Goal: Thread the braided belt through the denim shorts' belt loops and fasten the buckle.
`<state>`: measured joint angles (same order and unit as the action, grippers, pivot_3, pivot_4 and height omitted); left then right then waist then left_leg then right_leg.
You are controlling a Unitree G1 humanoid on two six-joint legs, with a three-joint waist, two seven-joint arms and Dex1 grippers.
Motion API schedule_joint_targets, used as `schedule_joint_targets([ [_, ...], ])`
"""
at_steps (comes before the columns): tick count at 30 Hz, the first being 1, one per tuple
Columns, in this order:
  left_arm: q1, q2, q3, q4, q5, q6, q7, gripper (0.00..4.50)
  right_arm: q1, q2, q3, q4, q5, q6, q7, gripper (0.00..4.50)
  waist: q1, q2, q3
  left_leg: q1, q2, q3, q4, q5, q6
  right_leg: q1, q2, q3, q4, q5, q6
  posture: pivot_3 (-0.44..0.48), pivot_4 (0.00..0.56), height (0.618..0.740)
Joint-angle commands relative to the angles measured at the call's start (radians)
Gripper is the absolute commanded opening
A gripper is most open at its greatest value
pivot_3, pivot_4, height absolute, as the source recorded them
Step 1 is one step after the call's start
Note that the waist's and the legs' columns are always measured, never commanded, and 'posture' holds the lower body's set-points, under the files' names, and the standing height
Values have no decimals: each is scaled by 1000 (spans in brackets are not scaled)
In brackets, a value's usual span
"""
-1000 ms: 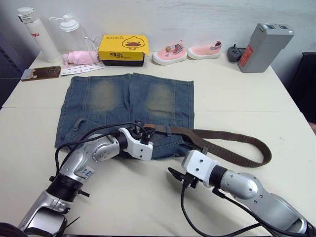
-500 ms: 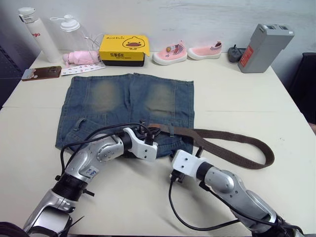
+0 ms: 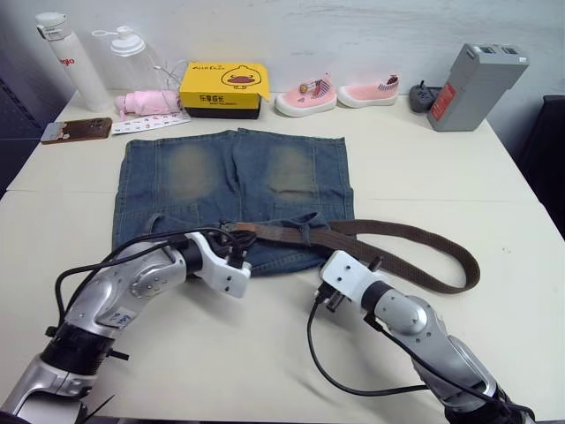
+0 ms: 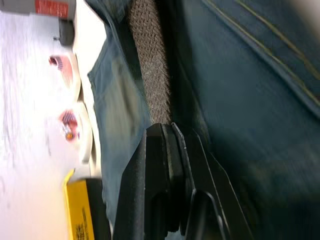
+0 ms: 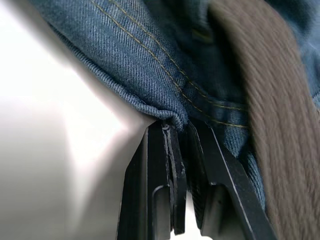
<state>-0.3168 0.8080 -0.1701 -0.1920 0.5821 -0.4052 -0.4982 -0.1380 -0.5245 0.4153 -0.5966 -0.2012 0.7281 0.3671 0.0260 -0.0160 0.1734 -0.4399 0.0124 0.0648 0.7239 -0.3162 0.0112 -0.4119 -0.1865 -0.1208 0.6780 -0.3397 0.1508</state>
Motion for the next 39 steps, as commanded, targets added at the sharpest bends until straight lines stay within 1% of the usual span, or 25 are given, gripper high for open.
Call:
schedule_joint_targets([
  [1,25,19,72,-56,-27,11,9,0,39,-17,-82,19,-9,68,-3,63,1,0,0,0,0,0,0,0,0,0,0,0,0,0,0,0,150,670],
  [3,40,17,86,-73,-34,9,16,0,46,-15,-108,9,-2,81,-1,63,1,0,0,0,0,0,0,0,0,0,0,0,0,0,0,0,150,670],
  [7,34,-13,81,-99,-45,-96,89,0,53,-15,-188,-2,19,125,4,63,1,0,0,0,0,0,0,0,0,0,0,0,0,0,0,0,150,670],
  [9,-12,-41,50,-80,-26,-143,121,0,45,-21,-192,-6,20,133,12,63,2,0,0,0,0,0,0,0,0,0,0,0,0,0,0,0,150,670],
  [14,-152,-131,-51,30,39,-229,156,0,23,-7,-167,-24,32,149,28,63,0,0,0,0,-1,1,1,0,0,0,0,0,0,0,0,0,150,670],
  [17,-201,-158,-76,78,68,-254,169,0,21,5,-161,-34,38,162,27,63,-3,0,0,0,-1,1,1,-1,0,0,0,-1,1,0,0,0,150,670],
  [19,-196,-146,-65,87,68,-260,169,0,26,5,-169,-39,37,170,26,63,-3,0,0,0,-1,1,1,0,0,0,0,-2,1,0,0,0,150,670],
  [24,-107,-55,14,63,43,-256,161,0,60,-4,-284,-47,46,212,16,63,0,0,0,0,-1,1,1,-1,0,0,0,-2,1,0,0,0,150,670],
  [29,-43,-17,74,17,17,-226,151,0,97,-23,-397,-62,69,248,23,63,5,0,0,-1,0,0,1,-1,1,0,-2,-2,0,0,0,0,150,670],
  [35,-26,-44,58,2,24,-208,155,0,138,-60,-473,-69,88,266,34,63,2,0,0,-1,-1,1,1,-2,1,0,-1,-2,0,0,0,0,150,670],
  [37,-36,-66,39,2,26,-207,151,0,130,-54,-490,-94,127,287,60,63,1,0,0,0,0,1,1,-2,1,0,-1,-2,0,0,0,0,150,670],
  [39,-51,-92,18,16,39,-207,155,0,109,-24,-540,-148,200,339,98,63,1,0,0,-1,0,1,1,-2,1,0,-1,-2,0,0,0,0,150,670],
])
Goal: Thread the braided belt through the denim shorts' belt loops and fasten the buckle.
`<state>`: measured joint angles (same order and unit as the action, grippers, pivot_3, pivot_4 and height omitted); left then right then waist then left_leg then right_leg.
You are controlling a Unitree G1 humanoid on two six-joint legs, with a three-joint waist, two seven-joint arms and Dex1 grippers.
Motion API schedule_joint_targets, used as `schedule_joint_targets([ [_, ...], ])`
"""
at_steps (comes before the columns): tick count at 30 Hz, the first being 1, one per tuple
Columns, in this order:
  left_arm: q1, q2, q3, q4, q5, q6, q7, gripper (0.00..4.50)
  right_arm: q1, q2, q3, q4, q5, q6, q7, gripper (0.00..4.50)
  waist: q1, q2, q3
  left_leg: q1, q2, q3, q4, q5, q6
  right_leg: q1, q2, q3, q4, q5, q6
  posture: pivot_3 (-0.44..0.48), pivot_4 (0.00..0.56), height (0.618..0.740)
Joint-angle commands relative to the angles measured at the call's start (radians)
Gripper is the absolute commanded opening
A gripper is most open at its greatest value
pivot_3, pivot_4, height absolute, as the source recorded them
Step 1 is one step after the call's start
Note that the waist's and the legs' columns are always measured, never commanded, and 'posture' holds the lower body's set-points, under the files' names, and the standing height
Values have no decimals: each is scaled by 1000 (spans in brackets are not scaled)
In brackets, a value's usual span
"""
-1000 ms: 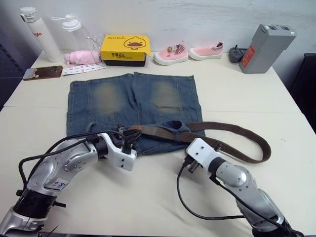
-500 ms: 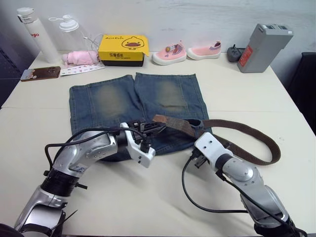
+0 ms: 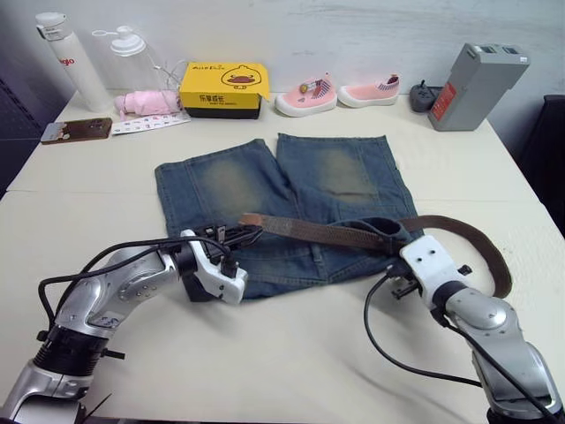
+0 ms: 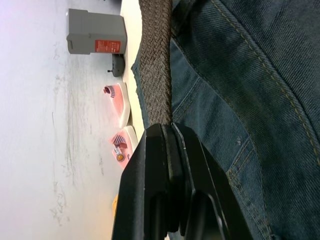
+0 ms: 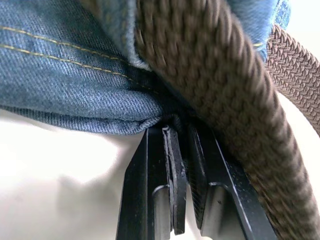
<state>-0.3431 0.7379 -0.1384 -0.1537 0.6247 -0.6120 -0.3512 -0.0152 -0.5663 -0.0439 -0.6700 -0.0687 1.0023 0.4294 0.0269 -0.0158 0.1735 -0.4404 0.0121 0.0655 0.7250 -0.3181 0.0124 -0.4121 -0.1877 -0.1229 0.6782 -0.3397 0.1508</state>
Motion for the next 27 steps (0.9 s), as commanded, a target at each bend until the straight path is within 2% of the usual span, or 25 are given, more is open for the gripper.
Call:
schedule_joint_targets([
  [1,-30,-32,-22,-15,3,-1,10,0,-24,32,-111,-99,103,94,51,63,0,0,0,0,0,0,0,0,0,0,0,0,0,0,0,0,150,670],
  [5,-56,-80,-52,4,21,2,18,0,-139,111,-387,-225,325,436,212,1675,-2,1,0,0,0,-1,0,0,0,0,1,0,0,0,0,0,150,670],
  [6,-58,-87,-55,5,25,5,20,0,-189,114,-456,-236,371,521,256,2229,-4,1,0,0,0,-1,0,0,0,0,1,0,0,0,0,0,150,670],
  [8,-60,-98,-59,7,30,7,24,0,-236,124,-558,-242,504,600,325,3143,-6,1,0,1,0,-3,0,0,0,0,1,1,0,0,0,0,150,670],
  [11,-65,-114,-64,6,40,18,31,0,-203,186,-633,-249,867,612,358,4426,-4,1,0,1,1,-3,-2,0,0,0,2,-1,-1,0,0,0,150,670],
  [12,-66,-117,-64,4,42,21,33,0,-198,236,-638,-246,968,612,314,4473,-4,1,1,1,1,-3,-3,0,0,0,2,-2,-1,0,0,0,150,670],
  [15,-69,-125,-66,2,48,28,37,0,-208,436,-614,-196,1179,612,44,4473,-7,1,1,1,1,-2,-3,0,-1,1,2,-3,-1,0,-1,0,150,670],
  [17,-70,-130,-65,-3,49,31,37,0,-197,671,-583,-155,1242,612,-190,4473,-8,1,0,2,1,-3,-3,0,-1,0,1,-1,-1,0,-1,0,150,670],
  [20,-68,-132,-65,-8,50,33,37,0,-192,922,-610,-112,1235,612,-434,4473,-13,4,1,2,1,-3,-3,1,-2,0,2,-2,1,0,-1,0,150,670],
  [22,-67,-128,-62,-9,50,32,38,0,-134,970,-561,-48,1393,484,-687,4473,-8,3,0,1,0,-3,-2,0,-1,-2,-1,1,3,0,-1,0,150,670],
  [25,-67,-125,-58,-8,51,36,40,0,-84,937,-436,3,1657,233,-955,4473,-12,4,1,1,0,-3,-2,0,-1,-4,-1,2,3,0,-1,0,150,670],
  [27,-68,-125,-58,-9,51,38,41,0,-87,869,-357,22,1813,65,-1102,4473,-25,4,1,0,0,0,-3,0,-1,-7,0,3,5,0,-1,0,150,670],
])
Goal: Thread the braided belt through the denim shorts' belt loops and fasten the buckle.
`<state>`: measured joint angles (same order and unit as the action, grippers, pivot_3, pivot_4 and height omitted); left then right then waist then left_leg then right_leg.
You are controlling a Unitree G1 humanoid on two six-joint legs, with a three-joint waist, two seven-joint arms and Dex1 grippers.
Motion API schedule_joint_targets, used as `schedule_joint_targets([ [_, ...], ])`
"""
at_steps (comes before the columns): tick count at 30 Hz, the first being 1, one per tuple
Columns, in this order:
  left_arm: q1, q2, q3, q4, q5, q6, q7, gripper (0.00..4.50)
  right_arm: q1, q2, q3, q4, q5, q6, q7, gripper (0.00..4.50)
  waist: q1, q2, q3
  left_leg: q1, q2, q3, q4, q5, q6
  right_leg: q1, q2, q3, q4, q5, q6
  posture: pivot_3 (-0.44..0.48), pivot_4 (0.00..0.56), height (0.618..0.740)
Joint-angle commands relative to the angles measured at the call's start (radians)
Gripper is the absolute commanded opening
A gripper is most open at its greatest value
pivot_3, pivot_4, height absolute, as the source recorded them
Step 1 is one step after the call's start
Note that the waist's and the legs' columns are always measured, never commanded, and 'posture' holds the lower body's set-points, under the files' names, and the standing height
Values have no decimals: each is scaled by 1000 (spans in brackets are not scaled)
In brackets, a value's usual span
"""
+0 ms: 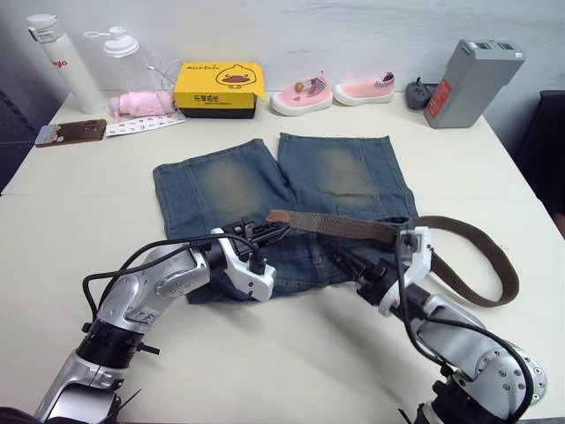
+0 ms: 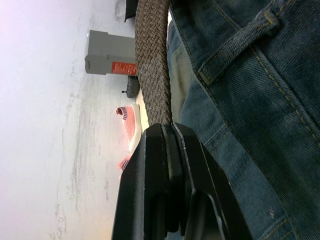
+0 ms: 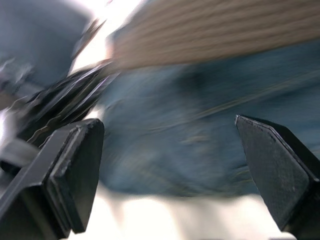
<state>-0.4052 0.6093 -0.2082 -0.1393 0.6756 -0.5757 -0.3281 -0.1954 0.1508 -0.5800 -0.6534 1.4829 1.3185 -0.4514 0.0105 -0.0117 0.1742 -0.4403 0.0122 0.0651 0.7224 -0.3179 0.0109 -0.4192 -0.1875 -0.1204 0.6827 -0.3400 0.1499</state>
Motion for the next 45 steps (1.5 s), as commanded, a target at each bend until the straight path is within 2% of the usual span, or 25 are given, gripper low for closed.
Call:
schedule_joint_targets([
  [1,-6,3,12,-23,0,2,18,0,92,110,216,9,316,-312,-270,4473,-13,0,0,0,1,0,0,0,0,-1,0,0,2,0,0,0,150,670],
  [6,-7,-1,7,-27,2,8,18,0,97,0,379,9,468,-529,-394,4473,-30,0,0,-3,2,5,0,0,0,-11,0,4,11,0,-1,0,150,670],
  [12,-20,-6,2,-22,-1,5,19,0,108,-87,489,1,489,-666,-396,4473,-35,1,-1,-4,4,3,0,-2,-1,-12,0,5,14,-1,-1,0,150,670],
  [15,-16,-2,4,-24,-3,0,20,0,99,-123,501,8,466,-726,-374,3653,-38,1,-1,-7,3,7,7,-3,2,-14,-1,8,12,-1,-1,0,150,670],
  [21,-14,-4,4,-31,-4,6,21,0,90,-185,527,14,438,-794,-324,812,-36,1,-1,-7,5,8,9,-4,3,-14,-1,8,13,-1,-1,0,150,670],
  [23,-14,-6,3,-31,-5,7,21,0,86,-200,534,19,426,-813,-312,87,-35,1,-1,-7,4,8,10,-5,3,-14,-1,8,13,-1,-1,0,150,670],
  [37,-13,-5,-1,-30,-8,10,18,0,59,-264,559,27,397,-876,-264,87,-35,1,-1,-7,5,8,10,-5,3,-14,-1,8,13,-1,-1,0,150,670],
  [40,-12,-7,-2,-29,-8,13,19,0,61,-281,577,19,399,-873,-259,912,-34,1,-1,-7,5,8,10,-5,3,-14,-1,8,13,-1,-1,0,150,670],
  [45,-12,-8,-3,-29,-11,14,18,0,57,-275,570,14,400,-904,-245,3375,-34,1,-1,-7,5,8,10,-5,3,-14,-1,8,13,-1,-1,0,150,670],
])
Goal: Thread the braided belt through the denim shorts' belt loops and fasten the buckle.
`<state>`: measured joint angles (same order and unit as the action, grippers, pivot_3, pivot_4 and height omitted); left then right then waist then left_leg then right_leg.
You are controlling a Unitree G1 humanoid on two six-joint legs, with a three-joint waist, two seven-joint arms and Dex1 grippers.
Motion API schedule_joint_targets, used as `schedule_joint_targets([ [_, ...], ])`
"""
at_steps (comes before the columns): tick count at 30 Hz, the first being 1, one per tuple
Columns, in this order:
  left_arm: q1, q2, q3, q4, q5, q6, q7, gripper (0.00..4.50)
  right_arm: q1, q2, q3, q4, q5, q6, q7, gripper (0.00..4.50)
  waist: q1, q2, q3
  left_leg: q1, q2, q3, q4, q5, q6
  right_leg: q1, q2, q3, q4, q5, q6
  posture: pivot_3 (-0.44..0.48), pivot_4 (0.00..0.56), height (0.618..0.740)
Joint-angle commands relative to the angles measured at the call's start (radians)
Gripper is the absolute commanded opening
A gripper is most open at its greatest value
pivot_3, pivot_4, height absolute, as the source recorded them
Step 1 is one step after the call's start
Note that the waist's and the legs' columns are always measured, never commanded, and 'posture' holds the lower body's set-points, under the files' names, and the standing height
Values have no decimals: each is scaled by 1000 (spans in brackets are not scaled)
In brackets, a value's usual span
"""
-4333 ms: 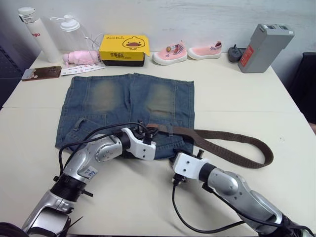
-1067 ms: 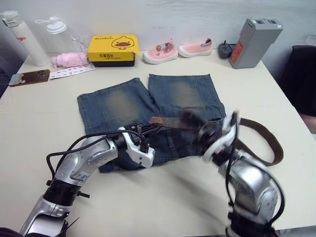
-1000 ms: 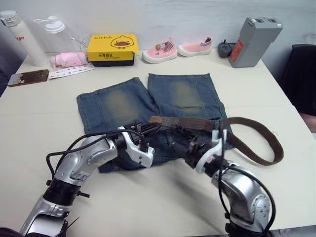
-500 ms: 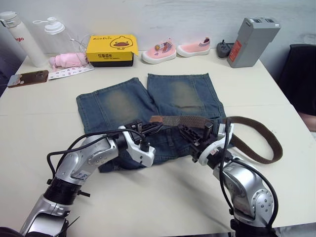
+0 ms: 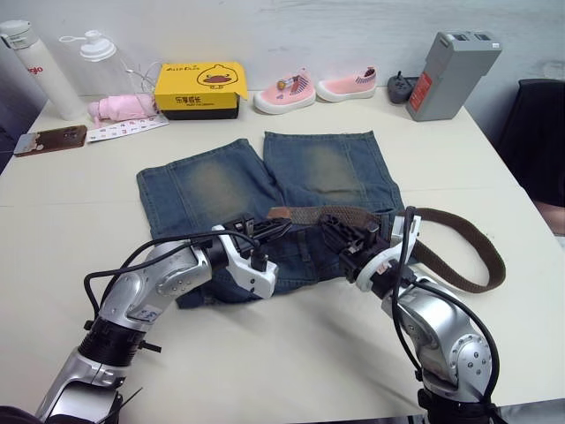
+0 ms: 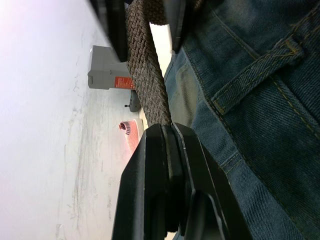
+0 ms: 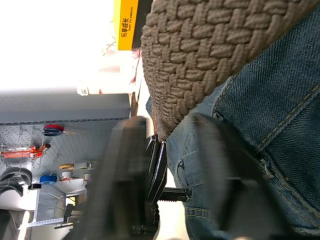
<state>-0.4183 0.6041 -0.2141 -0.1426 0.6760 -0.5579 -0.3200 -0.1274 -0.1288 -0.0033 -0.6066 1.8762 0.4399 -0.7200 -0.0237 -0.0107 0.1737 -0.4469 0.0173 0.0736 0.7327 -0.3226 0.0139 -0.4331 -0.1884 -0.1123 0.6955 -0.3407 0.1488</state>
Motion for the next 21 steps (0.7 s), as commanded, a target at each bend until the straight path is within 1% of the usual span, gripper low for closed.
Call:
schedule_joint_targets([
  [1,1,-3,4,-26,-12,-3,10,0,-12,3,-11,-31,4,-31,27,3375,0,0,0,0,0,0,0,0,0,0,0,0,0,0,0,0,150,670],
  [9,2,-5,3,-31,-19,-7,10,0,-22,2,-14,-5,-28,-56,42,3375,0,0,0,0,0,0,0,0,0,0,0,0,0,0,0,0,150,670],
  [10,2,-5,3,-32,-21,-7,9,0,-23,5,-13,-3,-32,-59,44,2889,0,0,0,0,0,0,0,0,0,0,0,0,0,0,0,0,150,670],
  [11,3,-5,2,-34,-22,-8,8,0,-24,8,-10,-2,-37,-63,46,2621,0,0,0,0,0,0,0,0,0,0,0,0,0,0,0,0,150,670],
  [13,4,-5,1,-35,-26,-10,5,0,-25,14,-5,0,-47,-64,52,1626,0,0,0,0,0,0,0,0,0,0,0,0,0,0,0,0,150,670],
  [16,5,-5,-5,-38,-44,-13,-8,0,-22,27,7,1,-64,-65,62,310,0,0,0,0,0,0,0,0,0,0,0,0,0,0,0,0,150,670],
  [17,7,-7,-4,-40,-54,-12,-11,0,-23,31,8,1,-70,-66,66,93,0,0,0,0,0,0,0,0,0,0,0,0,0,0,0,0,150,670],
  [21,20,-3,3,-44,-101,-10,-33,0,-21,31,-3,8,-84,-67,82,93,0,0,0,0,0,0,0,0,0,0,0,0,0,0,0,0,150,670],
])
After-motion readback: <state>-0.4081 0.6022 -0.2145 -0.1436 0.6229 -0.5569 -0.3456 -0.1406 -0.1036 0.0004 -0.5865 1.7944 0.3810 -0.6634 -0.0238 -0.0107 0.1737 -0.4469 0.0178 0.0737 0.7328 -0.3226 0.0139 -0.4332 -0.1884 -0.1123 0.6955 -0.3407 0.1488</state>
